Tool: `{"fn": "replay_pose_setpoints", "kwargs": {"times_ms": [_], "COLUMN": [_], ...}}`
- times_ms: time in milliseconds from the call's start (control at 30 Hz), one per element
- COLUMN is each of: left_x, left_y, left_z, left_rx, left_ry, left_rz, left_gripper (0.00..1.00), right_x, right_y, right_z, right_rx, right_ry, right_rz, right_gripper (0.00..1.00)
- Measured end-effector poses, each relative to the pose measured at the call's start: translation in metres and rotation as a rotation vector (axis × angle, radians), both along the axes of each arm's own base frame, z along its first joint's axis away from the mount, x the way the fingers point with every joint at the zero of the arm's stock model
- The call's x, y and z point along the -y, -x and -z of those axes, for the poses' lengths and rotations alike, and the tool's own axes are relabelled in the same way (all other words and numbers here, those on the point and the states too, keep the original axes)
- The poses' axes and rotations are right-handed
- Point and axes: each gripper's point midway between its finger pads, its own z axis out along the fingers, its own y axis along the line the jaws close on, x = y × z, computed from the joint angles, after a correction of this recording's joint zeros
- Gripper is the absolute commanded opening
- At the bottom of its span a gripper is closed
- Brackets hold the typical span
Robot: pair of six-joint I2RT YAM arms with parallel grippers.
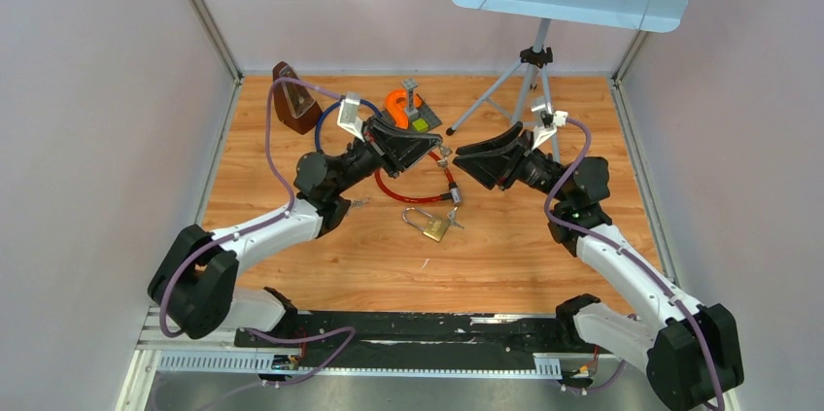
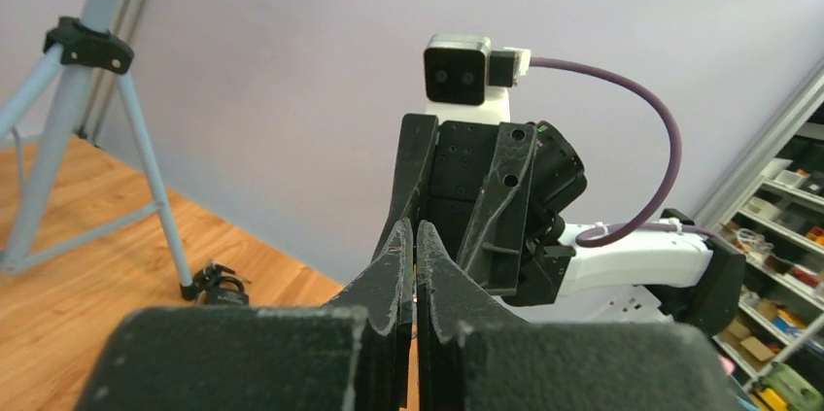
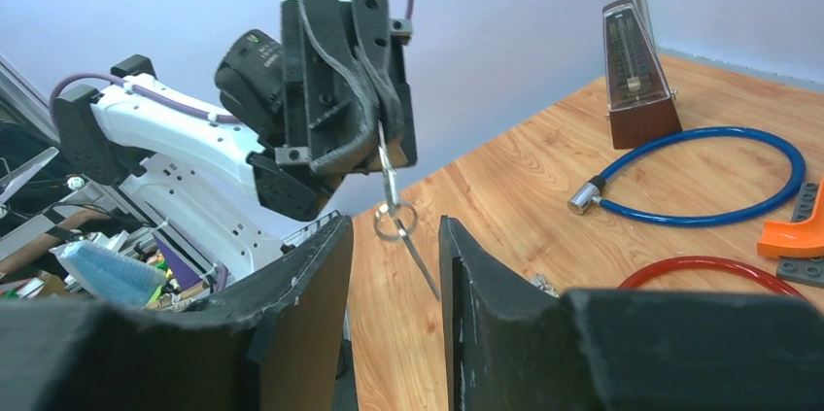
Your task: Unlock with the key
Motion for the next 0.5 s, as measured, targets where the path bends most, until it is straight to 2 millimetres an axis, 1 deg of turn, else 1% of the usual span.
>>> {"fn": "replay_pose_setpoints", "kwargs": {"times_ms": [133, 200, 500], "left_x": [0.0062, 0.0073, 0.0051], "left_y": [-0.0004, 0.0000, 0.0084], "left_z": [0.0088, 0.0100, 0.0010], "left_rx": [-0.044, -0.056, -0.042], "left_ry": [0.007, 0.012, 0.044], "left_rz": [0.049, 0.062, 0.099], "left_gripper": [0.00, 0.00, 0.00], "right_x": [-0.0005, -0.0011, -0.0018], "right_y": [0.0014, 0.0021, 0.0031], "right_z": [-0.0032, -0.0038, -0.0040], "right_rx": [0.004, 0.000, -0.009], "right_ry": [-0.013, -0.013, -0.016], "right_rz": [-0.010, -0.018, -0.028], "right_gripper": [0.35, 0.33, 0.27]}}
